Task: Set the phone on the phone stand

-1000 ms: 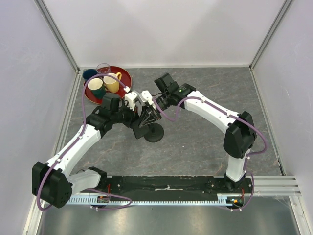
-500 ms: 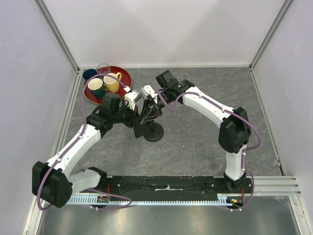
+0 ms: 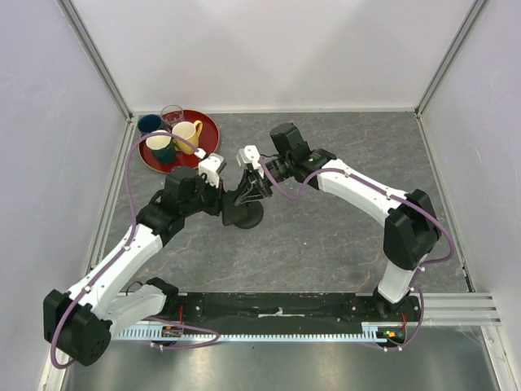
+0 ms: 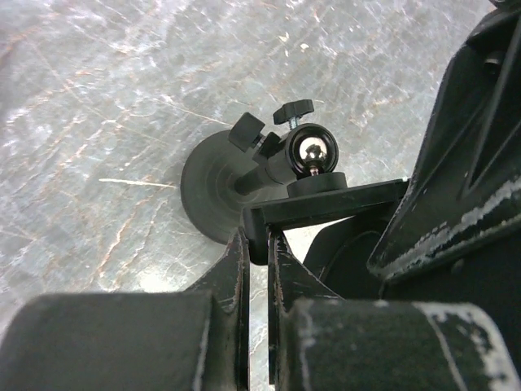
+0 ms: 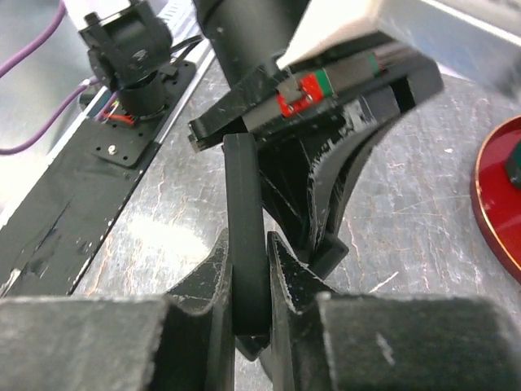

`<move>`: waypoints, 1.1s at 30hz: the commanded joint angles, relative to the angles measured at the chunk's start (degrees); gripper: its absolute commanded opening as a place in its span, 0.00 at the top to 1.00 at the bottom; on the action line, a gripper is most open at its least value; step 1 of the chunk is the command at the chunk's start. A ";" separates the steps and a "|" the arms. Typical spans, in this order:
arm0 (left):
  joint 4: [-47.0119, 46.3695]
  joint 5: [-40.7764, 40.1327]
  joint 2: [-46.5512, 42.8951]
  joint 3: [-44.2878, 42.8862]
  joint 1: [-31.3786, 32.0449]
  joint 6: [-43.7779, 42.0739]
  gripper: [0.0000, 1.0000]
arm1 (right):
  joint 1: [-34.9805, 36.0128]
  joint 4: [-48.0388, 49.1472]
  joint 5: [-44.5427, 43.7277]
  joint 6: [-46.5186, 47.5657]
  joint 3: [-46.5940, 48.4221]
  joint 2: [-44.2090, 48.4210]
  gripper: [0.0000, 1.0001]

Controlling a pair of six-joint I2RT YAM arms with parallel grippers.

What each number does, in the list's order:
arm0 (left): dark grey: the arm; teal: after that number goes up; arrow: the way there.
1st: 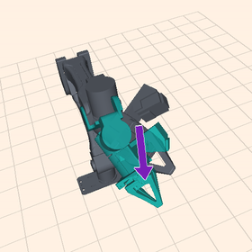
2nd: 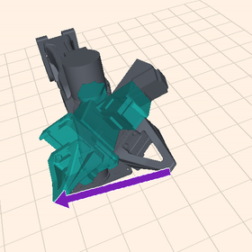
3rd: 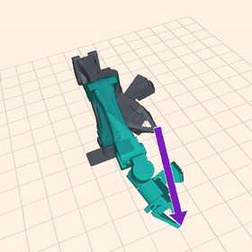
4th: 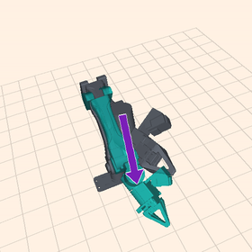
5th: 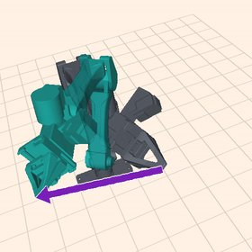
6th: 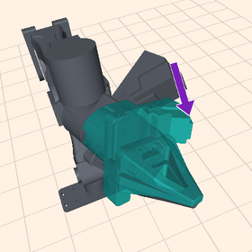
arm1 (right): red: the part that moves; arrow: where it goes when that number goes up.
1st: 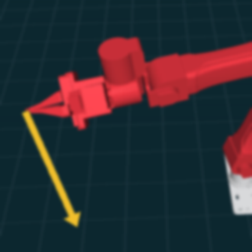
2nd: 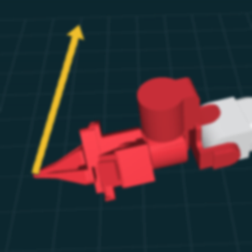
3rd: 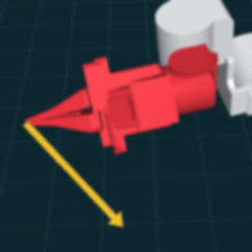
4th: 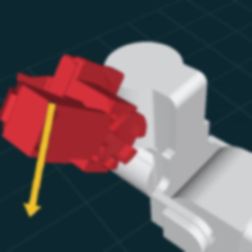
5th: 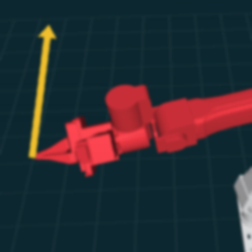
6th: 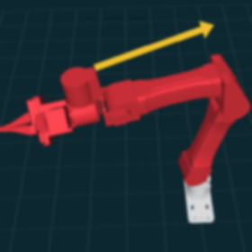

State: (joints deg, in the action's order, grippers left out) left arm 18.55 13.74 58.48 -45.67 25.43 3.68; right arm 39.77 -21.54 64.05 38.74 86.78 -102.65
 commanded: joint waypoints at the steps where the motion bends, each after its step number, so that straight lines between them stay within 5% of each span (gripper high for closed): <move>1: -3.78 -13.46 -8.29 0.93 -0.47 4.66 0.98 | -4.61 16.70 -27.10 -12.19 -5.04 3.77 1.00; 11: -0.97 -32.08 -10.66 0.41 -0.47 8.26 0.98 | -1.63 18.55 -56.56 -24.58 -4.69 5.01 1.00; 22: 1.40 -41.25 -14.36 0.93 -0.47 10.03 0.98 | 3.03 16.01 -88.98 -38.46 -0.13 0.26 1.00; 29: 5.88 -42.03 -14.97 -0.47 -0.47 14.94 0.98 | 7.25 23.29 -99.20 -40.15 -3.28 -0.80 1.00; 33: 8.69 -43.09 -16.29 -1.44 -0.38 17.05 0.98 | 7.69 24.70 -97.28 -39.62 -3.81 -0.80 1.00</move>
State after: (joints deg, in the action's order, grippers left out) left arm 21.91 -19.97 48.56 -42.94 26.06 13.23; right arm 54.96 -0.38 3.01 -5.82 84.05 -101.51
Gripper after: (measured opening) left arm 0.070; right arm 0.205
